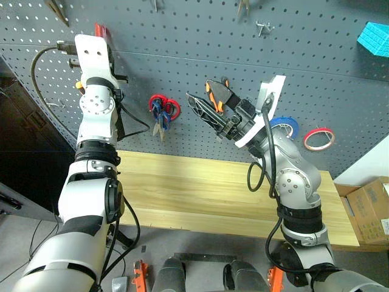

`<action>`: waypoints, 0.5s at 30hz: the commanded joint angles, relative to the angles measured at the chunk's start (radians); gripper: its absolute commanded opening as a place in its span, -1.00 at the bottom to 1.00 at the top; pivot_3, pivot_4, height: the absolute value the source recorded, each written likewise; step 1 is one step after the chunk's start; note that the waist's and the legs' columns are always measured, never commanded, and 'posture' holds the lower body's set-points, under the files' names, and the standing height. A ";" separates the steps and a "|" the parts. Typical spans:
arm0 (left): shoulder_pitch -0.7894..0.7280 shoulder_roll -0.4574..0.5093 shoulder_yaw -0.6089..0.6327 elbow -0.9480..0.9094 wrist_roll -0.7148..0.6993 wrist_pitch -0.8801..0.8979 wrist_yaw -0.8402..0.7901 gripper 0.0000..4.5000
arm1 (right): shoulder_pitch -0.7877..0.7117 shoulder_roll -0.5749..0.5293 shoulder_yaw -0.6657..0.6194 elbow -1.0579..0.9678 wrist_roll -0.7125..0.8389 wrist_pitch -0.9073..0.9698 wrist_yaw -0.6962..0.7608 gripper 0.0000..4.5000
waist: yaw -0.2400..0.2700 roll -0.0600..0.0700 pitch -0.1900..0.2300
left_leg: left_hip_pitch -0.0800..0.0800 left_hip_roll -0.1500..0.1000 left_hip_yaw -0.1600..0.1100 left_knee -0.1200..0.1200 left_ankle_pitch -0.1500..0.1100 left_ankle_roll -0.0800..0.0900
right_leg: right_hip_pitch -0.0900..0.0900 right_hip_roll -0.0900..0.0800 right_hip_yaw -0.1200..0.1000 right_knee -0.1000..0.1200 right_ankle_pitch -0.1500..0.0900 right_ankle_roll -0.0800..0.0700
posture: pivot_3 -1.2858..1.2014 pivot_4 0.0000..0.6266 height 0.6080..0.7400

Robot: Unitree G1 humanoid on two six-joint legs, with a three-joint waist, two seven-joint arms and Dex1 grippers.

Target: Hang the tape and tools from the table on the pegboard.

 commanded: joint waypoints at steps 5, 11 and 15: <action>0.126 0.021 0.037 -0.052 -0.038 -0.003 0.040 -0.65 | 0.008 -0.018 -0.002 -0.042 -0.017 -0.032 -0.010 1.00 | -0.014 0.000 -0.008 | 0.001 0.000 0.000 0.000 0.000 0.000 | 0.000 0.000 0.000 0.001 0.000 0.000 | 0.10 -0.96 1.00; 0.193 0.031 0.061 -0.134 -0.063 0.036 0.059 -0.65 | 0.011 -0.021 -0.004 -0.039 -0.023 -0.036 -0.009 1.00 | -0.015 0.000 -0.015 | 0.001 0.000 0.000 0.000 0.000 0.000 | 0.000 0.000 0.001 0.002 0.000 0.000 | 0.11 -0.96 1.00; 0.228 0.023 0.079 -0.199 -0.092 0.068 0.058 -0.05 | 0.007 -0.020 -0.003 -0.030 -0.026 -0.039 -0.006 1.00 | -0.014 0.000 -0.018 | 0.001 0.000 0.000 0.000 0.000 0.000 | 0.000 0.000 0.001 0.003 0.000 0.000 | 0.11 -0.94 1.00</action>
